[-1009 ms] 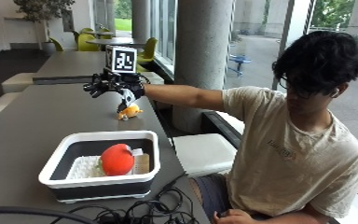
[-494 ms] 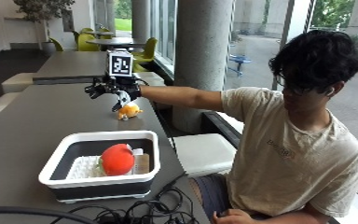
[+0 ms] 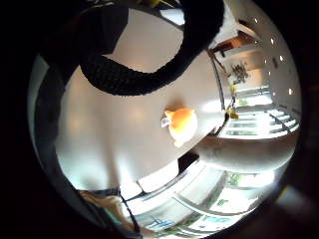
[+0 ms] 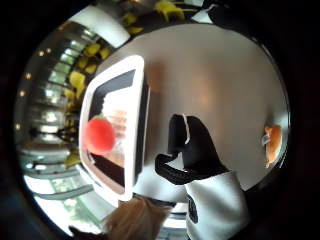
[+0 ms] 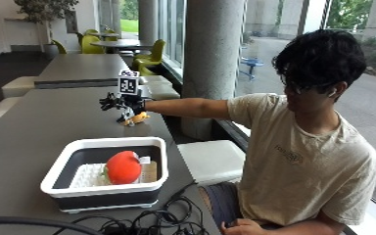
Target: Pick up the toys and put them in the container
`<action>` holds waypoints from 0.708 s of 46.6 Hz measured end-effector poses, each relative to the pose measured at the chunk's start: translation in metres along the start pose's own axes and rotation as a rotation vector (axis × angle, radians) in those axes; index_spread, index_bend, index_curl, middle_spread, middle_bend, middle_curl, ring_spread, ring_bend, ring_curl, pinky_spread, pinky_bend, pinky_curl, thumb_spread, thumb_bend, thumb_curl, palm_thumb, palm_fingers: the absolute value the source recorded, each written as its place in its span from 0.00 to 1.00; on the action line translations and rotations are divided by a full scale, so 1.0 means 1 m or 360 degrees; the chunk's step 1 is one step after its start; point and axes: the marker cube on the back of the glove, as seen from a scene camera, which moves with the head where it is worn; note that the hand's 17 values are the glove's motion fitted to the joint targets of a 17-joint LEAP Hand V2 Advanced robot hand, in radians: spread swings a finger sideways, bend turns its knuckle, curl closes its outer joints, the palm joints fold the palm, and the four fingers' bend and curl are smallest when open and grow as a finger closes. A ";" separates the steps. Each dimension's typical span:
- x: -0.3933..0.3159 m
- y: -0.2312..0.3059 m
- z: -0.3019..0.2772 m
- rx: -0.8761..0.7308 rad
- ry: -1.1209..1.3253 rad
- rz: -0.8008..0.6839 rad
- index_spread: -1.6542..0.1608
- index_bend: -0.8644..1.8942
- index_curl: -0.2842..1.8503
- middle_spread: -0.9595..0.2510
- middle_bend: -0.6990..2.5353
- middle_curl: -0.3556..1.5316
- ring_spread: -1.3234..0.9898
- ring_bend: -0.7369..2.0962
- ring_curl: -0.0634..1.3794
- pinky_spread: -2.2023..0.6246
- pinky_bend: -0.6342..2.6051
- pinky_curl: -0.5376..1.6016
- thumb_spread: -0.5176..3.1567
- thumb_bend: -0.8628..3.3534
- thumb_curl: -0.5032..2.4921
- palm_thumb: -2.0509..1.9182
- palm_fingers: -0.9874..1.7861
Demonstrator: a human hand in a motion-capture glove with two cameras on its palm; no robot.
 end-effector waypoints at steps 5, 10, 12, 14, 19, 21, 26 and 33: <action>0.045 0.007 0.011 -0.0008 0.0289 0.0085 0.73 0.38 0.34 0.74 0.26 0.33 0.55 0.34 0.33 0.78 0.49 0.40 0.51 0.20 0.28 0.56 0.34; 0.036 0.011 0.022 -0.0040 0.0078 0.0049 0.73 0.38 0.34 0.74 0.26 0.33 0.55 0.34 0.33 0.78 0.49 0.40 0.51 0.20 0.28 0.56 0.34; 0.018 0.012 0.018 -0.0035 0.0185 0.0065 0.73 0.38 0.34 0.74 0.26 0.33 0.55 0.34 0.33 0.78 0.49 0.41 0.51 0.20 0.28 0.56 0.34; 0.004 0.014 0.014 -0.0031 0.0260 0.0100 0.73 0.38 0.34 0.74 0.26 0.33 0.55 0.34 0.33 0.78 0.49 0.41 0.51 0.20 0.28 0.56 0.34; 0.009 0.015 0.017 -0.0036 0.0326 0.0084 0.73 0.38 0.34 0.74 0.26 0.32 0.55 0.34 0.33 0.78 0.49 0.41 0.51 0.20 0.28 0.56 0.34; 0.009 0.014 0.021 -0.0046 0.0298 0.0053 0.73 0.38 0.34 0.74 0.26 0.32 0.55 0.34 0.33 0.78 0.49 0.41 0.51 0.20 0.28 0.56 0.33; 0.015 0.018 0.026 -0.0076 0.0286 0.0131 0.73 0.38 0.34 0.74 0.26 0.32 0.54 0.34 0.33 0.78 0.49 0.41 0.51 0.20 0.28 0.56 0.34; 0.015 0.016 0.029 -0.0069 0.0210 0.0106 0.73 0.38 0.34 0.74 0.26 0.32 0.54 0.34 0.34 0.78 0.49 0.41 0.51 0.20 0.28 0.56 0.33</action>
